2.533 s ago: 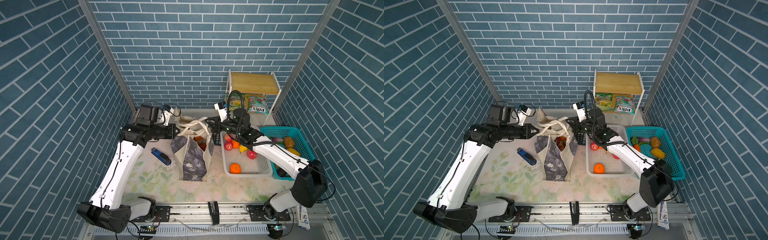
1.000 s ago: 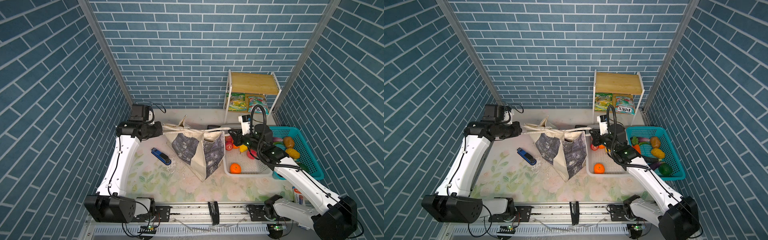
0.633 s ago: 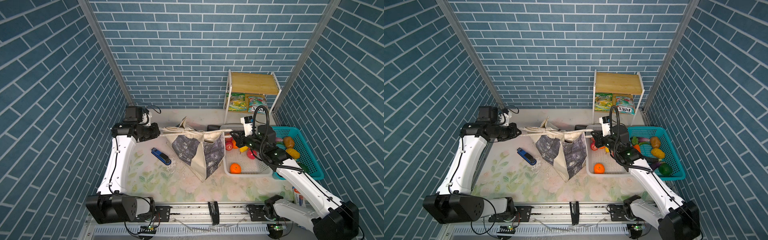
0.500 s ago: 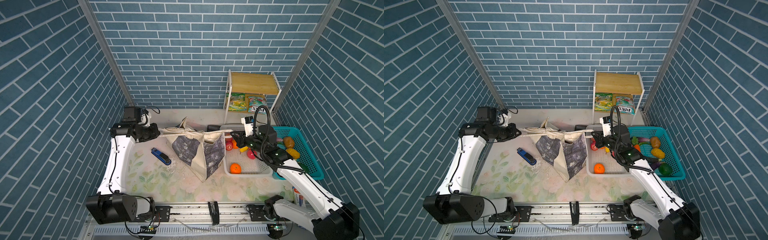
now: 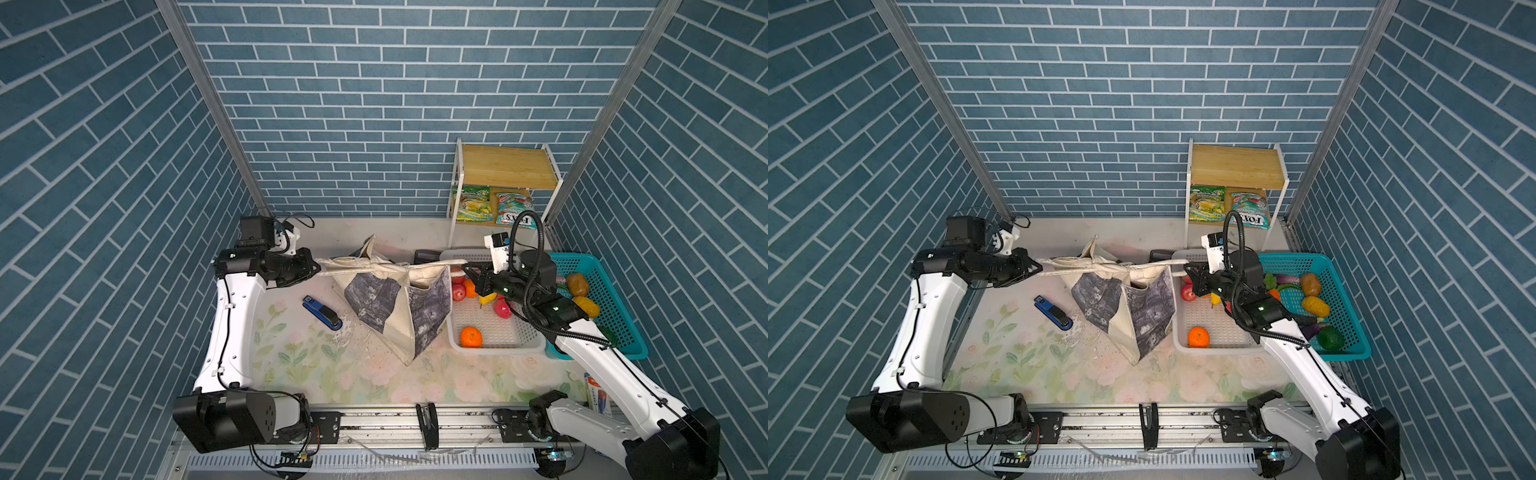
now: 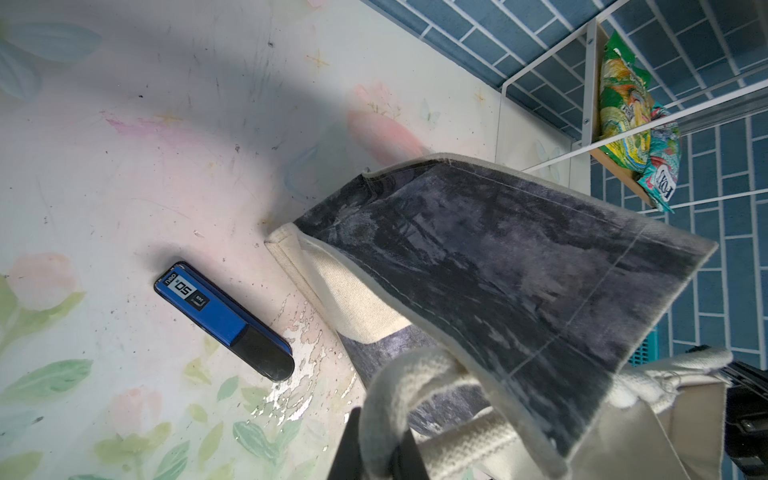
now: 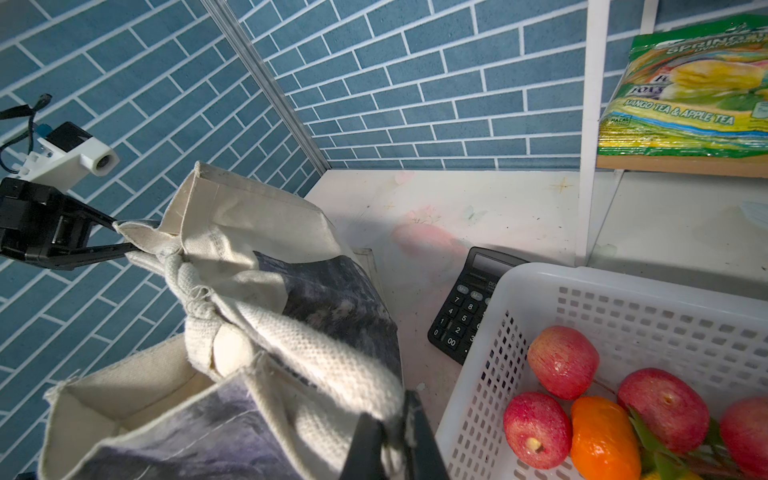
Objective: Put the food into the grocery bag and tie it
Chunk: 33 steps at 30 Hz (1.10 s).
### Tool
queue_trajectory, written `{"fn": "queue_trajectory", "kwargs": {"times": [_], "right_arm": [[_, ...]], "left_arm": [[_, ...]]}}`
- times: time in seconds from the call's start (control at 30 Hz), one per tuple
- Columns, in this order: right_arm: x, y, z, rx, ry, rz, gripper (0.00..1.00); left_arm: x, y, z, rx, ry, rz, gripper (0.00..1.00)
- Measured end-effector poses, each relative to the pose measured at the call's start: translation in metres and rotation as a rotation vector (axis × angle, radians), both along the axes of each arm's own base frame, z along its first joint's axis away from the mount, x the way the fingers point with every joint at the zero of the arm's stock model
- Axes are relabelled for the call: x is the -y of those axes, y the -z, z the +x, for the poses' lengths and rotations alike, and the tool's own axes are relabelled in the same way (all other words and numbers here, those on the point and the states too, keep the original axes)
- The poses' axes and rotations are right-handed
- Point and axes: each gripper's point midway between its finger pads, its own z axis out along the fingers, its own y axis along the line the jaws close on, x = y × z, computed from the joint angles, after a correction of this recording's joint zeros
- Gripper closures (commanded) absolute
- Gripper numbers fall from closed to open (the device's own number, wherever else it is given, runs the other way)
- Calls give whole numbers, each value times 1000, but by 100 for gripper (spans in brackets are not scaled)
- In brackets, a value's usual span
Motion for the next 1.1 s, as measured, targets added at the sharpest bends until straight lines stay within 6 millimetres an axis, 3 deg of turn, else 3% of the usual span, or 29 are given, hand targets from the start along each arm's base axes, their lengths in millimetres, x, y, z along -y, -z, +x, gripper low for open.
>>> {"fn": "queue_trajectory", "kwargs": {"times": [0.3, 0.5, 0.7, 0.93, 1.1], "right_arm": [[-7, -3, 6, 18, -34, 27, 100], [-28, -17, 21, 64, -18, 11, 100], [-64, -44, 28, 145, -50, 10, 100], [-111, -68, 16, 222, -160, 19, 100], [-117, -73, 10, 259, -188, 0, 100]], "left_arm": [[4, -5, -8, 58, 2, -61, 100], [12, -10, -2, 113, 11, 46, 100], [41, -24, 3, 176, 75, 156, 100], [91, -50, 3, 261, 194, 159, 98], [91, -56, 6, 284, 181, 169, 94]]}}
